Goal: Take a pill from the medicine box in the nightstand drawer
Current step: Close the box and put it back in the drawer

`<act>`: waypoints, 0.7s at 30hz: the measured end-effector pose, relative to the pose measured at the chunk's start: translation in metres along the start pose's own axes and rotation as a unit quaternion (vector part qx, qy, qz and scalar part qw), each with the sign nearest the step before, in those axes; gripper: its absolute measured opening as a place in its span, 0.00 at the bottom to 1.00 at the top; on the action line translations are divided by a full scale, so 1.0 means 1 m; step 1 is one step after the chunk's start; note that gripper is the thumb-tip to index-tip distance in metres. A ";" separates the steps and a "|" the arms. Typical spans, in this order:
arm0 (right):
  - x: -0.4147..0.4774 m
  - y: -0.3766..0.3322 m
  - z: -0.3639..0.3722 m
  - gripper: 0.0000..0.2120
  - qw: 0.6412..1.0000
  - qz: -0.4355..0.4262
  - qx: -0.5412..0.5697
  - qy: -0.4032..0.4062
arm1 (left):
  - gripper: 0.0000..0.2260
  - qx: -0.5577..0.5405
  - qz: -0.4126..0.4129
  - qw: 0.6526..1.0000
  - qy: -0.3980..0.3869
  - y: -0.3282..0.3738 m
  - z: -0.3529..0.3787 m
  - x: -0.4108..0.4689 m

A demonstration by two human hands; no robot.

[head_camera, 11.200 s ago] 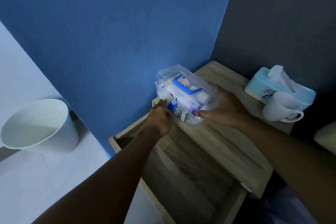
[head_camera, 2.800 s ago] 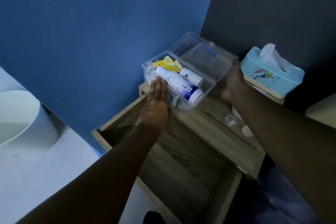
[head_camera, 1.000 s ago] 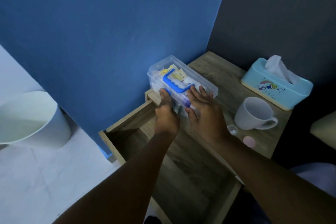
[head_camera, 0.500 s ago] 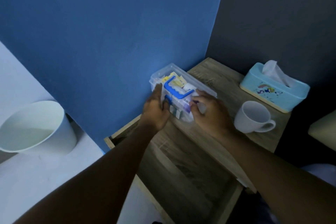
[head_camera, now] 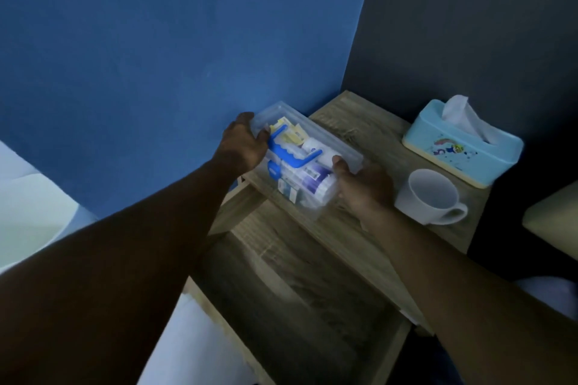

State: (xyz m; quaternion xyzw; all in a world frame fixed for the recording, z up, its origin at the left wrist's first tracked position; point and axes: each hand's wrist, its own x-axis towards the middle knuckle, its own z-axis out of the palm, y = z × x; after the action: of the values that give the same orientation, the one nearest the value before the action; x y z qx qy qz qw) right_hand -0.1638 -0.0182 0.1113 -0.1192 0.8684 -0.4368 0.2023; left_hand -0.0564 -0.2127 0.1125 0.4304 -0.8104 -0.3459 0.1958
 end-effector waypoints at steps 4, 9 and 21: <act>-0.001 -0.007 -0.005 0.26 0.993 0.061 0.099 -0.018 | 0.23 -0.009 -0.025 1.000 0.017 -0.004 -0.005 -0.002; -0.022 -0.002 -0.013 0.19 0.985 0.075 0.150 -0.044 | 0.27 -0.037 -0.086 0.996 0.006 -0.002 -0.027 -0.030; -0.143 0.044 -0.026 0.26 0.965 0.072 0.248 -0.041 | 0.20 -0.068 -0.118 0.990 0.022 0.001 -0.073 -0.132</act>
State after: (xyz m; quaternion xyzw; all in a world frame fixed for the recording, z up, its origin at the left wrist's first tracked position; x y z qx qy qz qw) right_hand -0.0495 0.0816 0.1251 -0.0199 0.7303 -0.6173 0.2918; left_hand 0.0610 -0.1316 0.1605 0.5165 -0.7238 -0.4114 0.2003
